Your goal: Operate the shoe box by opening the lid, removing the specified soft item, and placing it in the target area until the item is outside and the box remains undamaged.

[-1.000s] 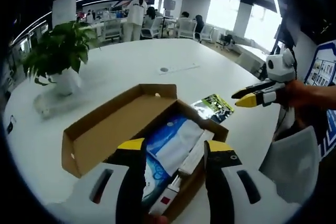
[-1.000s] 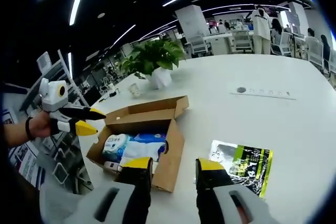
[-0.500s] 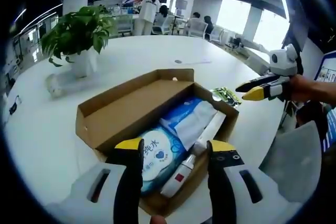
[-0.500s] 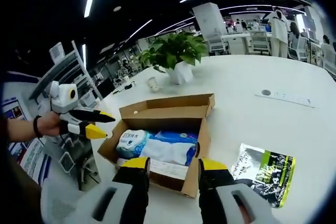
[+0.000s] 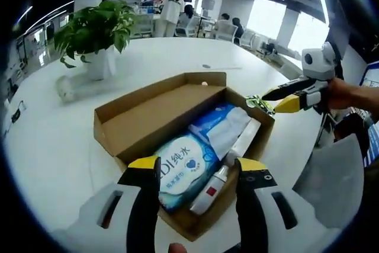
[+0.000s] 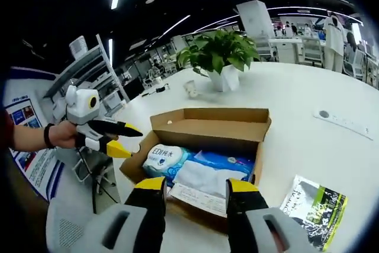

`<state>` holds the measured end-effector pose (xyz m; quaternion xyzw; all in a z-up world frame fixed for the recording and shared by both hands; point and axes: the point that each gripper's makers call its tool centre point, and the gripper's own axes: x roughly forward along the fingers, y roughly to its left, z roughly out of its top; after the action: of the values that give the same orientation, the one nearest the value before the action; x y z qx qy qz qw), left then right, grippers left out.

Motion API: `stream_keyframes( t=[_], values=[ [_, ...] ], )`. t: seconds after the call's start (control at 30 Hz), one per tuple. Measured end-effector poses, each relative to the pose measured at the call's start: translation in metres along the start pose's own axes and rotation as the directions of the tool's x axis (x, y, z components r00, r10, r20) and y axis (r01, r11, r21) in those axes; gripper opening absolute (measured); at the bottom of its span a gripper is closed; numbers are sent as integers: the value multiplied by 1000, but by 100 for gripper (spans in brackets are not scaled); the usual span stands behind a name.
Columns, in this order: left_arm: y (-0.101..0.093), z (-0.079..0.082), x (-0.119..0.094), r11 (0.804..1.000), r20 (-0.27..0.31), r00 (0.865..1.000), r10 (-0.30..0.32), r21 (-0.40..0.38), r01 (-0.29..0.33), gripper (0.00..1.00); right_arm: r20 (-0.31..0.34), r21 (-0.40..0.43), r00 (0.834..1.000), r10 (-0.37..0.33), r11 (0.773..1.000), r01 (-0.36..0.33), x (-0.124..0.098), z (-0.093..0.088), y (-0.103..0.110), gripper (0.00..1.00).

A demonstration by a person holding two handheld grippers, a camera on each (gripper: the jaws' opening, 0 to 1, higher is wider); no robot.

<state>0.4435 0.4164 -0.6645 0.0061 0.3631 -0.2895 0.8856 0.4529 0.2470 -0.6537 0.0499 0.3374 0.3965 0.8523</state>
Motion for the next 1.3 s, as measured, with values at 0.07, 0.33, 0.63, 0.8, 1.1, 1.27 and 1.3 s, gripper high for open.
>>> stream_keyframes(
  t=[0.07, 0.33, 0.63, 0.8, 1.1, 1.27, 1.3],
  values=[
    [3, -2, 0, 1000, -3, 1000, 1, -6, -1, 50, -2, -7, 1000, 5, 1000, -5, 3, 2, 2, 37],
    [4, -6, -2, 1000, -21, 1000, -2, 2, 2, 51, -26, -46, 999, 48, 998, -49, 21, 12, 18, 38],
    [10, -9, -3, 1000, -51, 999, -10, 20, 11, 52, -87, -116, 993, 77, 989, -87, 43, 16, 31, 42],
    [16, -11, 0, 994, -97, 995, 7, 111, 4, 53, -136, -193, 987, 84, 975, -109, 56, 17, 38, 43],
    [22, -18, 15, 971, -191, 981, 11, 238, 36, 55, -258, -317, 961, 100, 931, -182, 84, 6, 51, 48],
    [28, -28, 30, 945, -263, 965, 16, 319, 71, 57, -302, -338, 946, 119, 914, -223, 101, 0, 58, 51],
    [29, -30, 31, 940, -274, 962, 20, 332, 75, 57, -314, -353, 942, 116, 907, -229, 103, -2, 57, 51]
  ],
)
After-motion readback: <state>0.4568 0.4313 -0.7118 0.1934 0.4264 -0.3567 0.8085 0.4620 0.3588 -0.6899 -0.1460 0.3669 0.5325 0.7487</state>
